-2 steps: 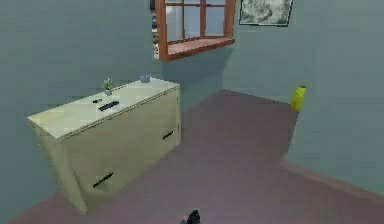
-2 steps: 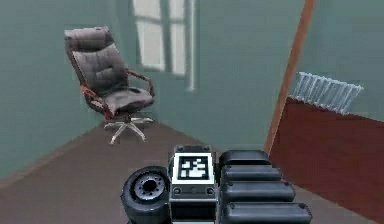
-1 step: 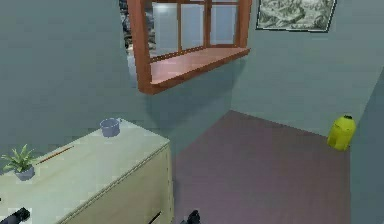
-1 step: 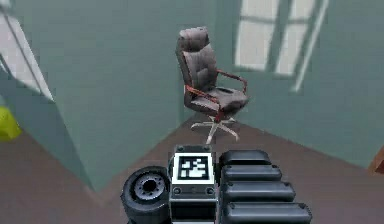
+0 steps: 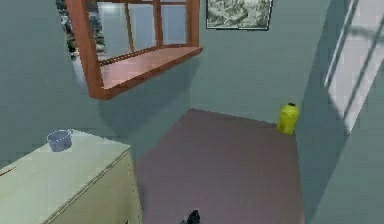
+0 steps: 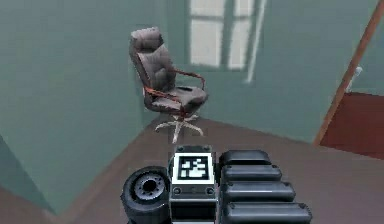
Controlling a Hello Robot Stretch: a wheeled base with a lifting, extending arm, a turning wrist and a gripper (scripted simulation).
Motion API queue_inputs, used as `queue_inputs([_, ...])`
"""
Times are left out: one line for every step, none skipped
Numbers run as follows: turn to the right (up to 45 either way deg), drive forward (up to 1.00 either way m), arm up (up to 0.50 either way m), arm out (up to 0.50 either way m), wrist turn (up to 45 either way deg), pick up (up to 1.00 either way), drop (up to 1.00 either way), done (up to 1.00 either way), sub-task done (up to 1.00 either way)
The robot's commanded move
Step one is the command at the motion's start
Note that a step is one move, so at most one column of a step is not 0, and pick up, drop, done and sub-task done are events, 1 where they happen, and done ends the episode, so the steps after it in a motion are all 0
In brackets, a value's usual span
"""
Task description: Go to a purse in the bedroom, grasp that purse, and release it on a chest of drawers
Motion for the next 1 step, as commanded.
queue_inputs([0.0,0.25,0.0,0.0,0.0,0.0,0.0,0.0,0.0])
